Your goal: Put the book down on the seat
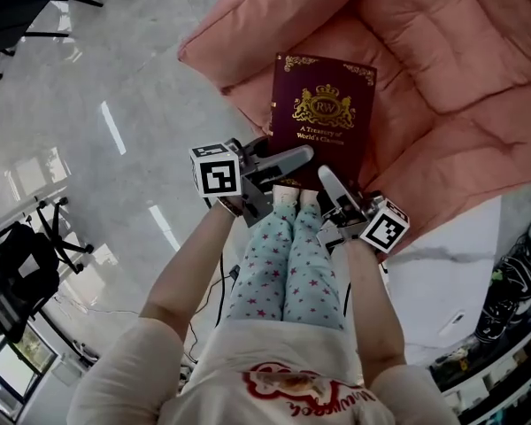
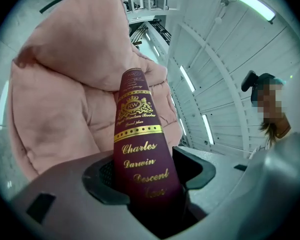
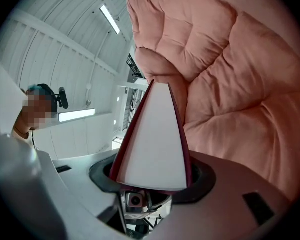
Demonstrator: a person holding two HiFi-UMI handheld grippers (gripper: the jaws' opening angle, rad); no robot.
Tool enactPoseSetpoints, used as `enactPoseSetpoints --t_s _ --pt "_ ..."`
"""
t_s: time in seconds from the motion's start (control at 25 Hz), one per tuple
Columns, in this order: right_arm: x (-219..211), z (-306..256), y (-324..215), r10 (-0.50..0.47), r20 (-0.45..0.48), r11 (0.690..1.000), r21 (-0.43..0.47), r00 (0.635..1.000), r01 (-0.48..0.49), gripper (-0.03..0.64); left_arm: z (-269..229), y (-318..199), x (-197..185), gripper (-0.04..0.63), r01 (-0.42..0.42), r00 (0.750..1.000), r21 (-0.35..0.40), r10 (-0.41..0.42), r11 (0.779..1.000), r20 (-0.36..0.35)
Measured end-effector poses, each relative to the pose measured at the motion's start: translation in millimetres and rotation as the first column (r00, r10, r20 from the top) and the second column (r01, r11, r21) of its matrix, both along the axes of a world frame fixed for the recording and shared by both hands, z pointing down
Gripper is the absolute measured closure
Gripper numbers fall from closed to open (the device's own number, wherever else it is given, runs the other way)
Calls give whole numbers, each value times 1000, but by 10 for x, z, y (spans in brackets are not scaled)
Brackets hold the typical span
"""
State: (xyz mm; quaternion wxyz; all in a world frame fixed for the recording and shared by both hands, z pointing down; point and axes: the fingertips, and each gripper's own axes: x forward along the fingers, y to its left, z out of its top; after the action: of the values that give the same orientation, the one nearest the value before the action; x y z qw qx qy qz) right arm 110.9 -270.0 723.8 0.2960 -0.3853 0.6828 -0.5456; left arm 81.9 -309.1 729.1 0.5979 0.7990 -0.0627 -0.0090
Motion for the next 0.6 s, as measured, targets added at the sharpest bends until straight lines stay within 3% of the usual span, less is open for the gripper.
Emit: enactPoseSetpoints --t_s 0.32,0.6 --pt "17 265 16 44 -40 997 -58 998 -46 391 288 2 38 327 -49 999 -49 50 998 15" --pt "52 535 3 57 -85 989 -129 995 -68 383 576 -21 71 308 -60 996 -83 65 995 68"
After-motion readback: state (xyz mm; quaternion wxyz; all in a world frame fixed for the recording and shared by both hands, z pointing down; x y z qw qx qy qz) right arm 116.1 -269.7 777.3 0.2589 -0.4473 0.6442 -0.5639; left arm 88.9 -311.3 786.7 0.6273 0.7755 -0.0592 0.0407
